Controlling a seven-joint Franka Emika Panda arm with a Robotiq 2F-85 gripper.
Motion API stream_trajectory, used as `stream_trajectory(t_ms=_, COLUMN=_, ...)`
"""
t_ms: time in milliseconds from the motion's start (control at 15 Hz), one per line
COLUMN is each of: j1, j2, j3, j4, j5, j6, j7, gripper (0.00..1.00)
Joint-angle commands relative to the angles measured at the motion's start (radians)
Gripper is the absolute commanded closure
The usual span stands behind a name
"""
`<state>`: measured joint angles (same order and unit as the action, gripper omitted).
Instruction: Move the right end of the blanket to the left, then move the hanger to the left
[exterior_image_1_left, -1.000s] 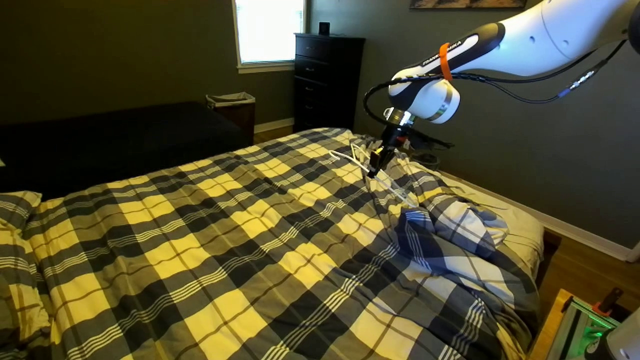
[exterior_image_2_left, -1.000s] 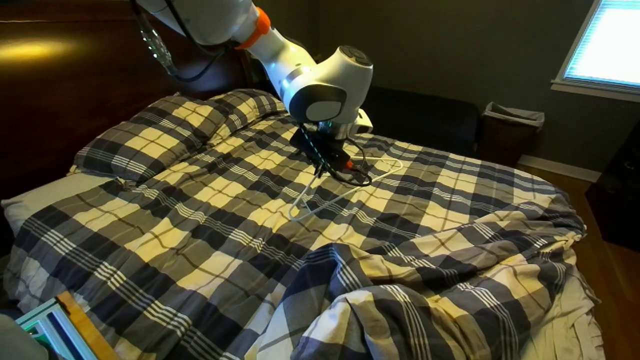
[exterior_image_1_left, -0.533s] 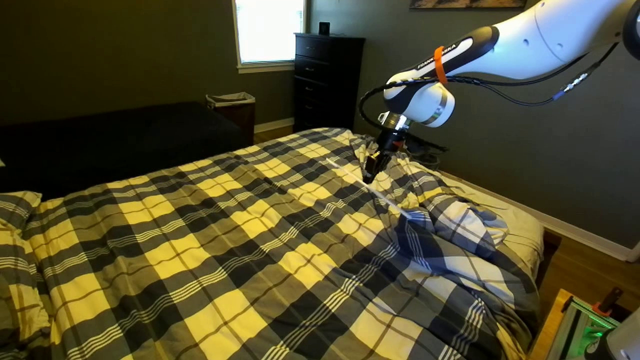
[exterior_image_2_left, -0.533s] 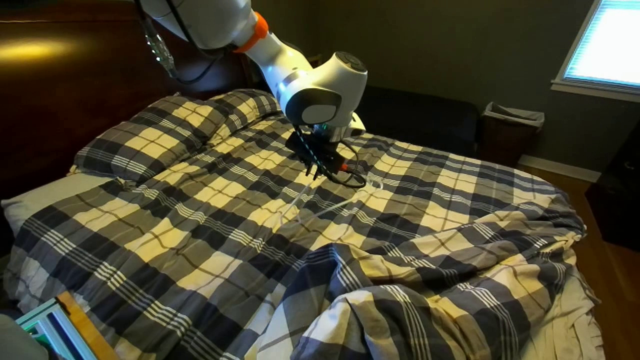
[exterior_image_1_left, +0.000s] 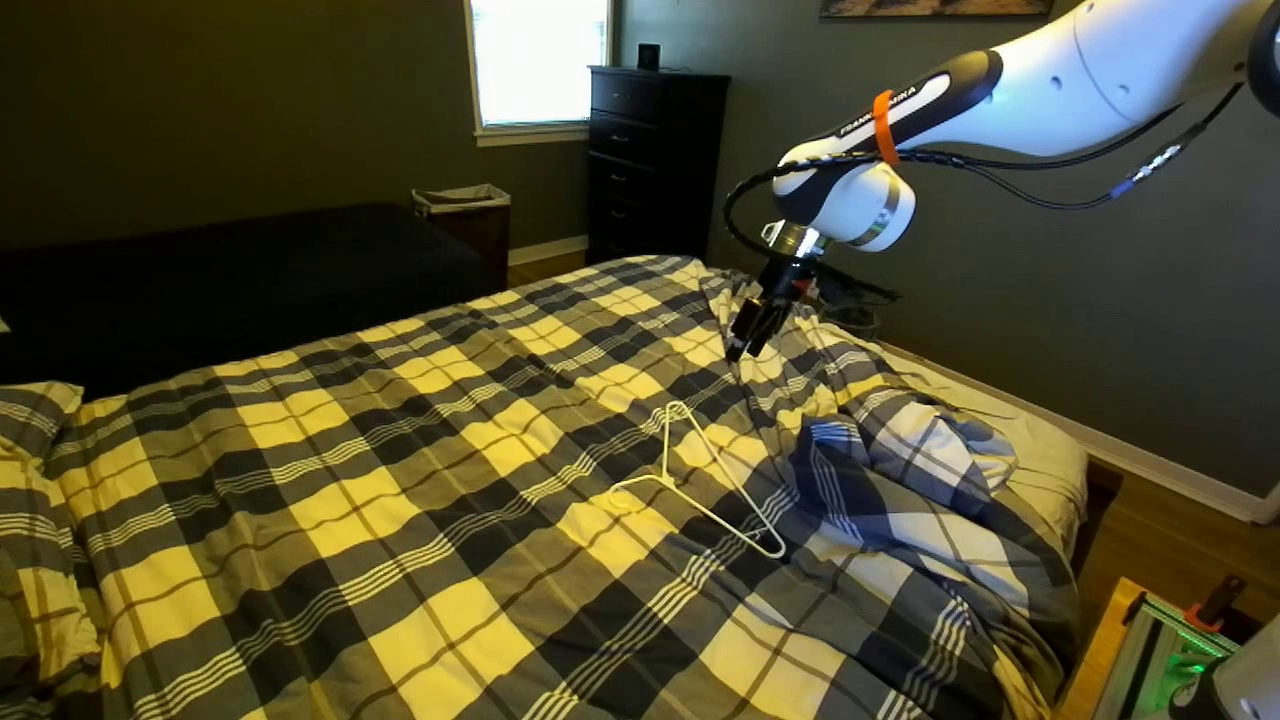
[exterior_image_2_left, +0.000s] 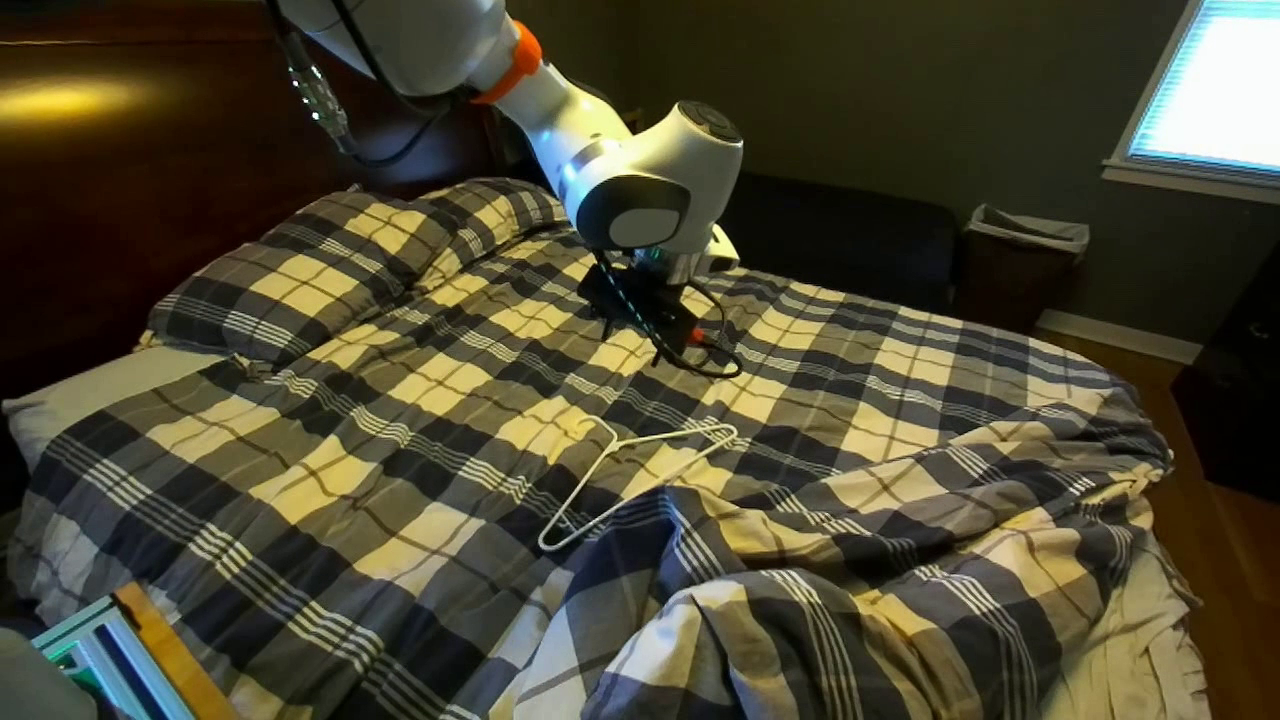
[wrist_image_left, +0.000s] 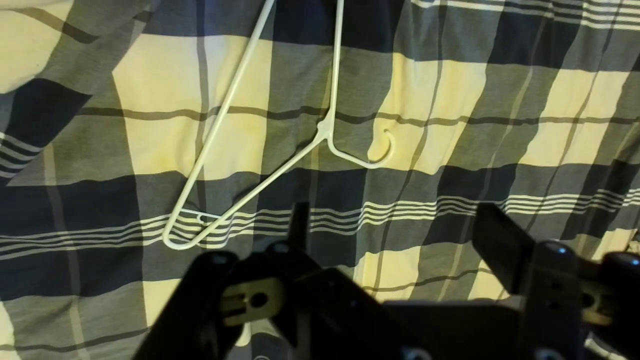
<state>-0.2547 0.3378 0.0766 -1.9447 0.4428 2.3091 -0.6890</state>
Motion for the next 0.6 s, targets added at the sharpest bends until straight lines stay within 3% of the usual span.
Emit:
stream_trajectory(t_ms=0, j1=-0.024, j2=-0.061, j3=-0.032, j4=-0.033, j5=0.028, j6=-0.013, j7=-0.036, gripper=0.00)
stream_trajectory(t_ms=533, j1=-0.041, j2=-0.179, j3=-0.100, j4=-0.085, j5=0.054, j6=-0.008, j7=-0.066, gripper=0.00)
